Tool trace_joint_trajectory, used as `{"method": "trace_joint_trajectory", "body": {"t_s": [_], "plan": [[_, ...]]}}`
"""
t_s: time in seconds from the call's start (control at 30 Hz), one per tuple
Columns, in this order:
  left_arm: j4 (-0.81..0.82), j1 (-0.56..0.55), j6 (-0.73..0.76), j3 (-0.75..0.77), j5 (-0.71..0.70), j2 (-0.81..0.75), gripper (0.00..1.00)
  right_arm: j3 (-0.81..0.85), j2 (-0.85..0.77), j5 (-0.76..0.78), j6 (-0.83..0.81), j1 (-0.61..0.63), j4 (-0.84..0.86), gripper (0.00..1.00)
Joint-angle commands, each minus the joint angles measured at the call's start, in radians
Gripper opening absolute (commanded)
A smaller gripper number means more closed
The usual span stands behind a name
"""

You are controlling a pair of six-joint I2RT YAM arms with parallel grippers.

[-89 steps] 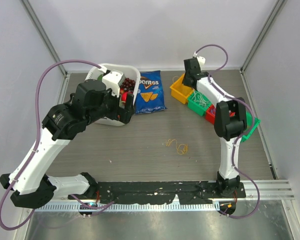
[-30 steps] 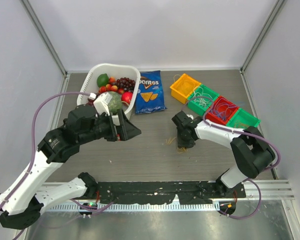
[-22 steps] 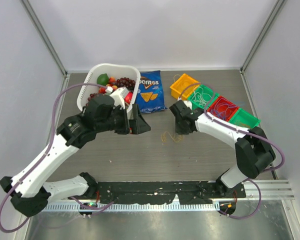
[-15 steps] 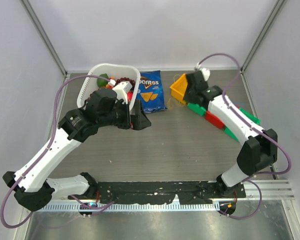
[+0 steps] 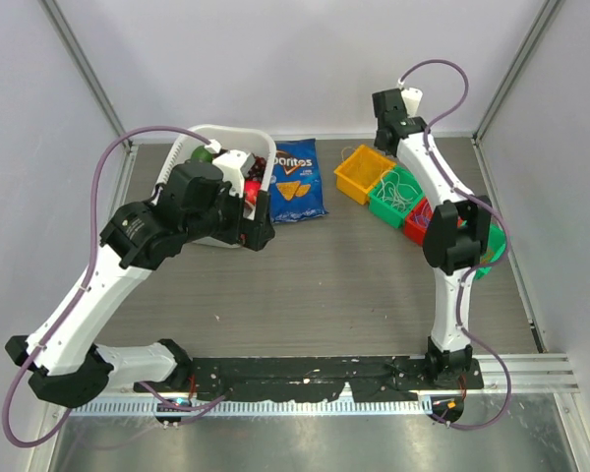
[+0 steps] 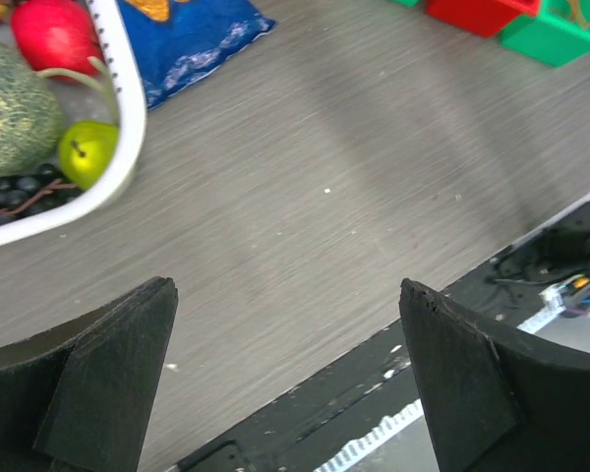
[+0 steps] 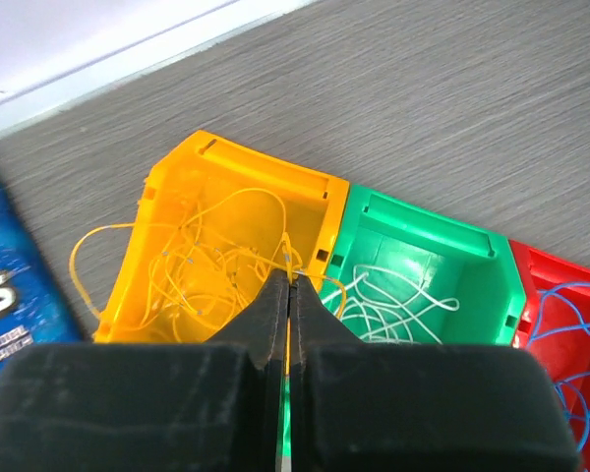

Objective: Untangle the cables

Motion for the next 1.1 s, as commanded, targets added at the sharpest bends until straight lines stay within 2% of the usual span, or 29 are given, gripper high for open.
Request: {"method": "trace_joint_trajectory", "body": {"t_s": [0.0, 0.17, 0.33, 0.63, 0.7, 0.83, 0.9, 0.97, 1.07], "plan": [[-0.07, 0.007, 0.125, 0.05, -0.07, 0.011, 1.0, 0.124, 0.083, 0.078, -0.047, 0.0, -0.069, 0.01], [-0.081, 0.012, 0.166, 0.053, -0.084, 0.024, 1.0, 0.086, 0.132, -0.022, 0.011, -0.005, -0.003, 0.01], [-0.073, 0.015, 0.185, 0.054, -0.084, 0.034, 1.0, 0.075, 0.201, -0.244, 0.042, -0.005, 0.052, 0.01], [-0.078, 0.015, 0.176, 0.061, -0.07, 0.036, 1.0, 0.078, 0.249, -0.26, 0.116, -0.005, 0.026, 0.02], [-0.076, 0.015, 0.168, 0.061, -0.064, 0.031, 1.0, 0.104, 0.241, -0.251, 0.099, -0.005, 0.005, 0.06], [-0.066, 0.015, 0.142, 0.051, -0.042, 0.013, 1.0, 0.202, 0.221, -0.219, 0.065, -0.005, -0.128, 0.21], [-0.05, 0.015, 0.125, 0.042, -0.024, -0.001, 1.0, 0.262, 0.215, -0.214, 0.047, -0.005, -0.21, 0.29], [-0.037, 0.015, 0.098, 0.033, -0.007, -0.016, 1.0, 0.29, 0.197, -0.215, 0.03, -0.003, -0.273, 0.44], [-0.009, 0.015, 0.049, 0.016, 0.024, -0.045, 1.0, 0.258, 0.119, -0.203, 0.008, -0.005, -0.313, 0.55]]}}
